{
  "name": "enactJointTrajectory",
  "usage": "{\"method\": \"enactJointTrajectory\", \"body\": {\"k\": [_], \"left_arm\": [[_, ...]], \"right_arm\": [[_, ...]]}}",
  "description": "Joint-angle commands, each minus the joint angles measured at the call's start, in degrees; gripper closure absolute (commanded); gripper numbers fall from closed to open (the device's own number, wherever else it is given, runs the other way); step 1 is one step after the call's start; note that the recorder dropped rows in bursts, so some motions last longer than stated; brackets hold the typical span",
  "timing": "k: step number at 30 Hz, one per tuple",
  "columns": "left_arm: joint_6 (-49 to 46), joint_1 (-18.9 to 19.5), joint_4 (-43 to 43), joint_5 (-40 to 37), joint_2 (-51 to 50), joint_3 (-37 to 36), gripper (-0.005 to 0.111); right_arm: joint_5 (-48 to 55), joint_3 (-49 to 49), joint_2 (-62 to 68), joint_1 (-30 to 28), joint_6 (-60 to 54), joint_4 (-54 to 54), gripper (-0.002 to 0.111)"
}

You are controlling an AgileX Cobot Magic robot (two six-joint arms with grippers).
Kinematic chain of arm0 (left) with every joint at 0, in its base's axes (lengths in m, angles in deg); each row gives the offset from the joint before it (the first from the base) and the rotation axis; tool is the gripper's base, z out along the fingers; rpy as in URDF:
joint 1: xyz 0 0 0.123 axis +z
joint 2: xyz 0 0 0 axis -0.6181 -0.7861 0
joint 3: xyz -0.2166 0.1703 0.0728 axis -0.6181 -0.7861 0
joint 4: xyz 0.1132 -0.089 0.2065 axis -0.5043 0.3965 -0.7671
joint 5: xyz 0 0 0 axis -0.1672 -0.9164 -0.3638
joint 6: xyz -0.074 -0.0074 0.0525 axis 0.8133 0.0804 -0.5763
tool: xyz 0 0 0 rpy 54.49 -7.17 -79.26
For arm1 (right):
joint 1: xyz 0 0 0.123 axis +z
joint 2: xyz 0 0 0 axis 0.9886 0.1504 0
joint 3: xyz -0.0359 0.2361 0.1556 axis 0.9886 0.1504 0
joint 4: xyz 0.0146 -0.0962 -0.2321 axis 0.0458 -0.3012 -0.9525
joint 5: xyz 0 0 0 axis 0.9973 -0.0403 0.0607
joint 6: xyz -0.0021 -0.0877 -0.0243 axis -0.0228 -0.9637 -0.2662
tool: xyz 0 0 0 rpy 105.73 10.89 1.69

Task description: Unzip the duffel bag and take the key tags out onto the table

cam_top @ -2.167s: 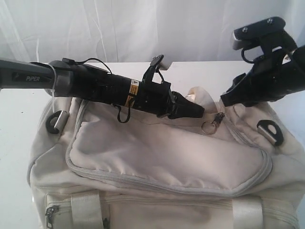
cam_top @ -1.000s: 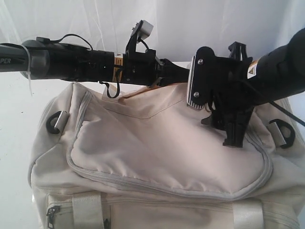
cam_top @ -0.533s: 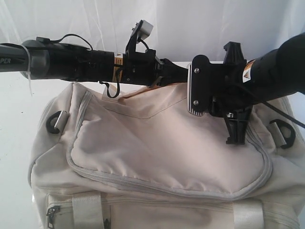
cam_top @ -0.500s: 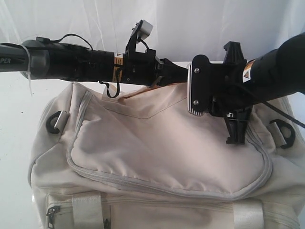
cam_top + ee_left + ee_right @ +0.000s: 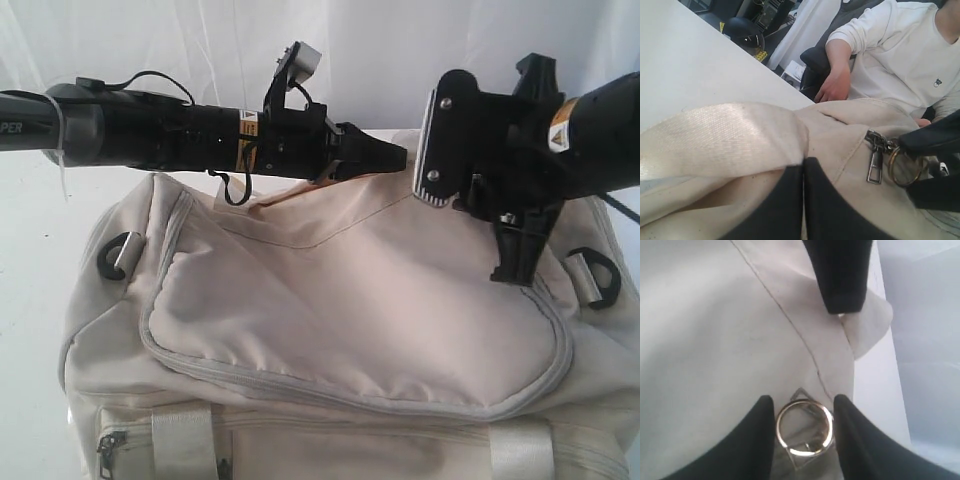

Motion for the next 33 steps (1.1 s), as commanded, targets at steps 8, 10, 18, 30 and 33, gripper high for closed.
{"method": "enactJointTrajectory", "body": {"k": [8,10,18,30,33], "left_arm": [[-0.41,0.40,3.85,3.31,2.51,0.36,0.107],[-0.41,0.40,3.85,3.31,2.51,0.36,0.107],[-0.41,0.40,3.85,3.31,2.51,0.36,0.107],[-0.68,0.40,3.85,3.31,2.51,0.36,0.107],[-0.68,0.40,3.85,3.31,2.51,0.36,0.107]], "right_arm": [[20.20,-0.05,-8.19,0.00,0.86,10.67,0.108],[22.28,-0.05,-9.17,0.00,0.76,11.93,0.108],[27.28,-0.05,-9.98,0.00,0.76,12.32,0.108],[40.02,-0.05,-13.33,0.05,0.64,32.08,0.108],[40.02,0.04,-14.58,0.05,0.75,32.78,0.108]]}}
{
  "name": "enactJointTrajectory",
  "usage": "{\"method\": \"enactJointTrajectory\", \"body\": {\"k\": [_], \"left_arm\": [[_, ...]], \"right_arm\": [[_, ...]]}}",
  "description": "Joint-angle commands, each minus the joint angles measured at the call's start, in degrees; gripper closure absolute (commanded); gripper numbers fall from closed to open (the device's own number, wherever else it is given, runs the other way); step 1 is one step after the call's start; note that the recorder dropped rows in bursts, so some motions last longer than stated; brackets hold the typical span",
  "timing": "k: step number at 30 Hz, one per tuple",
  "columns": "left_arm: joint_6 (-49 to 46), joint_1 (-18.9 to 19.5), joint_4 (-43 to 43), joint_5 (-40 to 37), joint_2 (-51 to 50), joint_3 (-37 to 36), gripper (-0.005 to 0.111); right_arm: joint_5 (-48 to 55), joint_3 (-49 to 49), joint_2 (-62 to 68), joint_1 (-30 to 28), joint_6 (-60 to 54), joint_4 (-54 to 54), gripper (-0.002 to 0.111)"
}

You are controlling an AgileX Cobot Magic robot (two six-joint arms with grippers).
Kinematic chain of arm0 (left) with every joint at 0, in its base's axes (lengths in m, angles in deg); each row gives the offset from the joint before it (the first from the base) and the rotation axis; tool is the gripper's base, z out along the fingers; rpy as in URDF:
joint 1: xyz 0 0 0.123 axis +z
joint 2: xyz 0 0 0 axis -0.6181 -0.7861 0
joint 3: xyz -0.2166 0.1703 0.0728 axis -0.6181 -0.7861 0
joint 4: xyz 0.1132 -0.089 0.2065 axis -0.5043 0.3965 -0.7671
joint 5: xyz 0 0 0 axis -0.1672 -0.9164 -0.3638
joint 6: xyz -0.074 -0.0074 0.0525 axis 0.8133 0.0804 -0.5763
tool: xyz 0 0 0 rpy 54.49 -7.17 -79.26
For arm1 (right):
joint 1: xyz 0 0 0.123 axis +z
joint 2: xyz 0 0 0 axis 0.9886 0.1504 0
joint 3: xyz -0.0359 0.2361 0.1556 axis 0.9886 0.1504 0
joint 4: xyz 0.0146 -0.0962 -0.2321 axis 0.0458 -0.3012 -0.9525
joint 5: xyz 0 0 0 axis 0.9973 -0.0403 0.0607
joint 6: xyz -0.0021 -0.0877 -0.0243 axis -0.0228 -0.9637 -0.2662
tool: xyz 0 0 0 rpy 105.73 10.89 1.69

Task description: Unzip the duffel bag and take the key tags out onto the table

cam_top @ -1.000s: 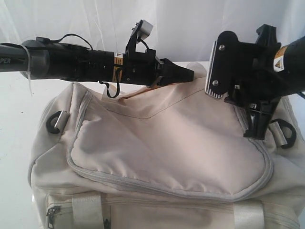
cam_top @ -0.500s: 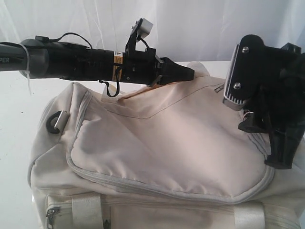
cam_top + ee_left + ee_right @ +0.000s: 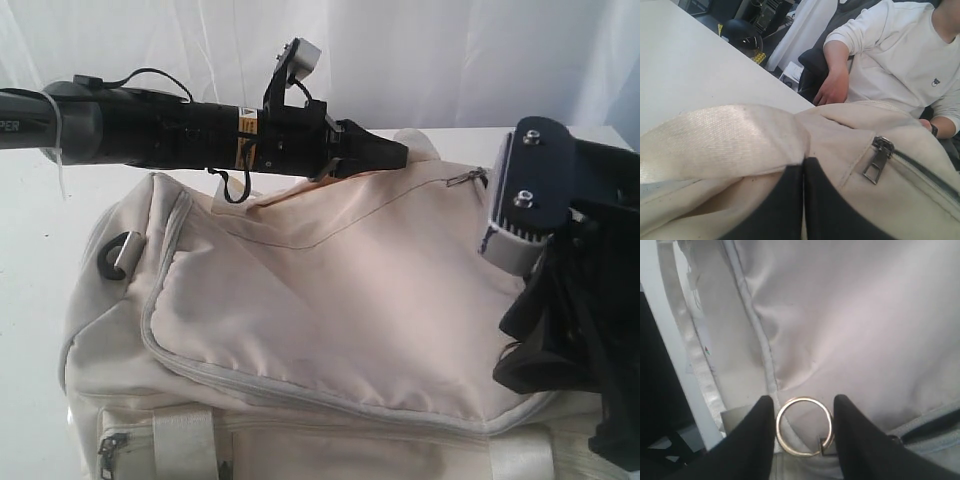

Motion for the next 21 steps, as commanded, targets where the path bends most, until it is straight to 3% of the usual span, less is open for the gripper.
{"method": "enactJointTrajectory", "body": {"k": [1,15,21], "left_arm": [[-0.47,0.40,3.74,3.20,2.21,0.46,0.107],[-0.47,0.40,9.56,3.20,2.21,0.46,0.107],[-0.47,0.40,11.93,3.20,2.21,0.46,0.107]], "right_arm": [[2.07,0.04,-2.45,0.05,0.33,3.36,0.108],[2.07,3.32,-8.00,0.05,12.92,3.69,0.108],[2.07,10.33,-11.32,0.05,11.76,15.05,0.108]]}}
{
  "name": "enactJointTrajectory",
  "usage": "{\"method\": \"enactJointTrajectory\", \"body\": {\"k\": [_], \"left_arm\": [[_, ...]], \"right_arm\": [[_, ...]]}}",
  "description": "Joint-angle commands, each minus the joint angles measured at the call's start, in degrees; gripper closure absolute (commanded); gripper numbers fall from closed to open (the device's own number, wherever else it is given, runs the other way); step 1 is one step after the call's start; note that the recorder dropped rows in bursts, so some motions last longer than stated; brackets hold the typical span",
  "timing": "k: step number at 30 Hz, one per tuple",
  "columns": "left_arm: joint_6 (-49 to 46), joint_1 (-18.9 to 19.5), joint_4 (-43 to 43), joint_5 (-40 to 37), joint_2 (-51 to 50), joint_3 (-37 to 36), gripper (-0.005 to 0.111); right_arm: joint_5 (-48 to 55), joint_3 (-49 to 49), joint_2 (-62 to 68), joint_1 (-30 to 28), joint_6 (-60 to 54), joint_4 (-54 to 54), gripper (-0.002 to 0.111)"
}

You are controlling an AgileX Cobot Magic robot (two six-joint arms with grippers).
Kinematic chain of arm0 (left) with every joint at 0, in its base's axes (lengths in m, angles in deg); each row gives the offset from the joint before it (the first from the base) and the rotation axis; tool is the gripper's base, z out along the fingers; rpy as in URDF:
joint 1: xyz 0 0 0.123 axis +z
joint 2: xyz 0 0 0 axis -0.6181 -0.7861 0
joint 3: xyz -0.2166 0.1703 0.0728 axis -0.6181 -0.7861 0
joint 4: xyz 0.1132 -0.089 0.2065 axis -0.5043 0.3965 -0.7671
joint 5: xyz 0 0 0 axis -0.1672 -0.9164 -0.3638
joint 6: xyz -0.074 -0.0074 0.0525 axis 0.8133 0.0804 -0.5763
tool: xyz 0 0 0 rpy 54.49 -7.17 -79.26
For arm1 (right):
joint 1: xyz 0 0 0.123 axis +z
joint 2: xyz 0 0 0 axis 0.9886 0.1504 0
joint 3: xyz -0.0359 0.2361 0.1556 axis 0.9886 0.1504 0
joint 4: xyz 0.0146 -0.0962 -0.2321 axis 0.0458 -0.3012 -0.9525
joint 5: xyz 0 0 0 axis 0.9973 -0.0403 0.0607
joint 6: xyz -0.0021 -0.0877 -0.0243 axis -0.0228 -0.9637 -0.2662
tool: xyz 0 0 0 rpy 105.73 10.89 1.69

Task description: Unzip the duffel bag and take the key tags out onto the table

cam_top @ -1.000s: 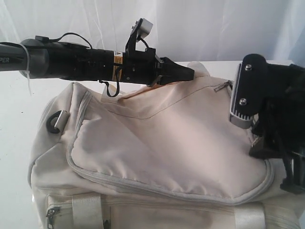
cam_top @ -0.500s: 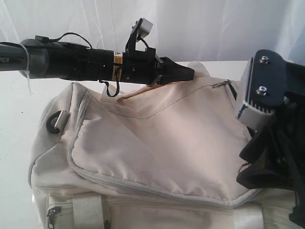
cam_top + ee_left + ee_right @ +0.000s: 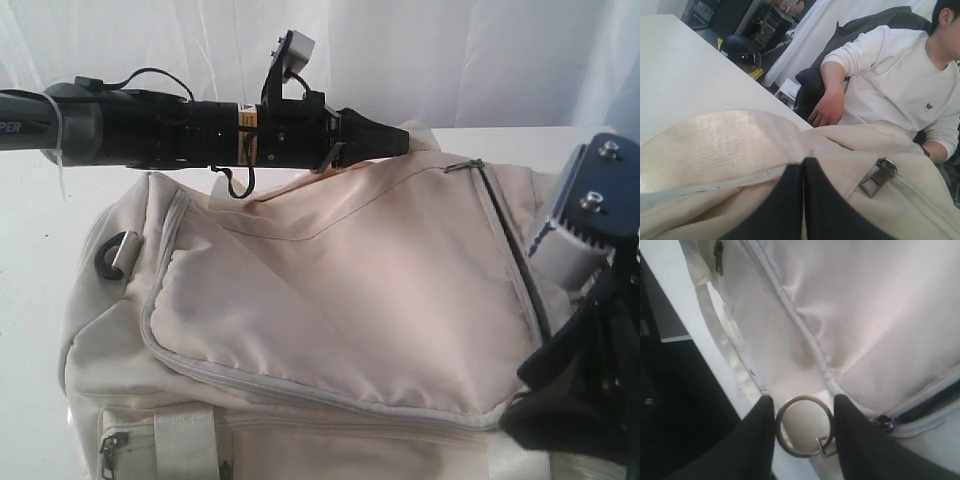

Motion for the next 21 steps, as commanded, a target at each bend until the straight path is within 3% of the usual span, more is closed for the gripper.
{"method": "enactJointTrajectory", "body": {"k": [1,11,14,18,21], "left_arm": [[-0.37,0.40,6.67,3.20,2.21,0.58,0.107],[-0.37,0.40,3.56,3.20,3.11,0.58,0.103],[-0.92,0.67,0.17,3.20,4.24,0.58,0.087],[-0.92,1.04,-1.86,3.20,5.88,0.58,0.050],[1.75,1.04,-7.06,3.20,7.28,0.58,0.038]], "right_arm": [[1.77,4.64,-2.17,0.05,-0.57,11.79,0.108],[1.77,8.33,-2.27,0.13,-6.85,12.44,0.108],[1.77,8.33,-2.27,0.13,-6.88,12.44,0.108],[-2.22,8.33,-2.27,0.13,-6.88,12.18,0.108],[-5.68,8.33,-2.27,0.13,-6.77,12.03,0.108]]}}
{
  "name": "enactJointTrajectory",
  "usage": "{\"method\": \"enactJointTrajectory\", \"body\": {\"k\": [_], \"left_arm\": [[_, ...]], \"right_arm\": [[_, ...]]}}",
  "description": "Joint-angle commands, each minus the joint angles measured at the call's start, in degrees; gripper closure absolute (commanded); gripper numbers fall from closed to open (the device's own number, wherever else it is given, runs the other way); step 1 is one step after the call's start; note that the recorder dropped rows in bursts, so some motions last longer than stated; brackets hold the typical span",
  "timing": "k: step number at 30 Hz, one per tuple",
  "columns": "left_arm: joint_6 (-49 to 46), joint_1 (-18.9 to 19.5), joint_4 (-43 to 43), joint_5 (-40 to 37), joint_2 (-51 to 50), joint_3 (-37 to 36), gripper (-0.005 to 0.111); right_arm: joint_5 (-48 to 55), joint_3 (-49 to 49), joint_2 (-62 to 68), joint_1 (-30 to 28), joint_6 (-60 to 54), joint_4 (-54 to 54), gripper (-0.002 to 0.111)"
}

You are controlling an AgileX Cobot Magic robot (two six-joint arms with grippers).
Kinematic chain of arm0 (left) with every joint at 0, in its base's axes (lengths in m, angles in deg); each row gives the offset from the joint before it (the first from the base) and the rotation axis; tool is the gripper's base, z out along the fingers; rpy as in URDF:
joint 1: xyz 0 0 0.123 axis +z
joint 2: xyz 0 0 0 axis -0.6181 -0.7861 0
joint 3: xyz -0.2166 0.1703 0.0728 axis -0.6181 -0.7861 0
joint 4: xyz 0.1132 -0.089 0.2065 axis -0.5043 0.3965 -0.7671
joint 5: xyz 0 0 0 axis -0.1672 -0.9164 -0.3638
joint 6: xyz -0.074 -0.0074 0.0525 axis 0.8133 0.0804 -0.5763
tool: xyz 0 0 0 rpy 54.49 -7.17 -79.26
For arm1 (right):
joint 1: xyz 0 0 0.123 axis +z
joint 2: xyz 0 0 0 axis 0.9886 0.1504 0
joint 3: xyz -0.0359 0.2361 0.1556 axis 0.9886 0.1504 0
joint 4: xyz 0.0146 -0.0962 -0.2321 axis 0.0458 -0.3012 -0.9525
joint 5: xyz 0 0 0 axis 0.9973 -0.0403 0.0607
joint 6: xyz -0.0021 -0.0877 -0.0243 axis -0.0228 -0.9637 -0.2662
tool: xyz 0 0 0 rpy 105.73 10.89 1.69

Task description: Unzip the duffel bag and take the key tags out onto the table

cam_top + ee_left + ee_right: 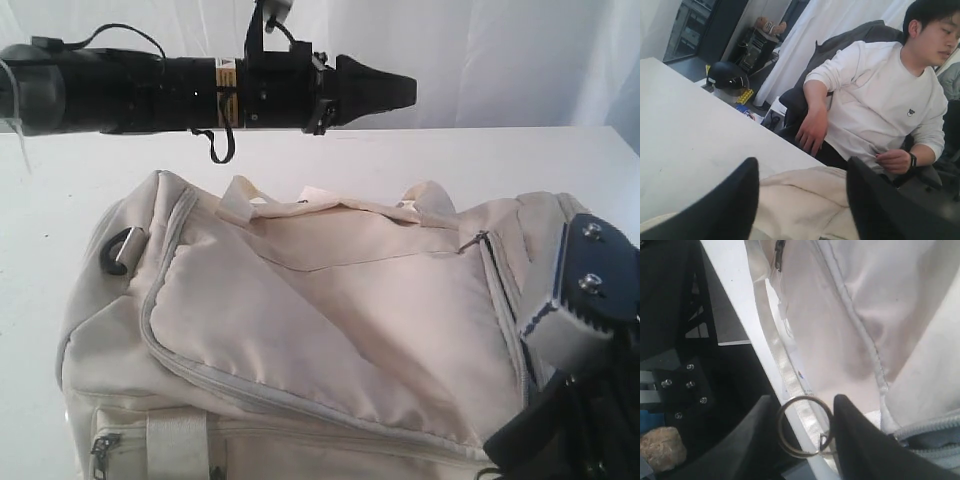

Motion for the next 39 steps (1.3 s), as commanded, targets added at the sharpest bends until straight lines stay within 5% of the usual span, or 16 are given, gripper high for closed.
{"method": "enactJointTrajectory", "body": {"k": [1,4,18,32,35,39], "left_arm": [[3.81,0.15,-8.08,0.85,2.66,0.21,0.039],[10.31,-1.16,-17.06,0.85,4.24,0.21,0.042],[10.16,-4.07,-17.06,0.85,13.28,-21.21,0.044],[0.05,-17.21,-8.55,0.85,22.23,-43.08,0.044],[-2.54,-17.21,-3.94,0.85,22.23,-45.22,0.044],[-8.21,-17.21,4.80,0.85,22.23,-46.68,0.044]], "right_arm": [[-4.00,0.37,-0.43,0.13,-0.37,1.04,0.108],[-8.43,0.37,-0.43,0.13,0.79,0.95,0.108],[-9.93,0.37,-0.43,0.13,4.02,-2.24,0.108],[-7.87,0.37,-0.43,0.13,4.02,-2.24,0.107],[-6.25,0.37,-0.43,0.13,5.15,-2.01,0.095],[-5.42,-0.21,-0.43,0.13,7.83,-1.78,0.064]]}}
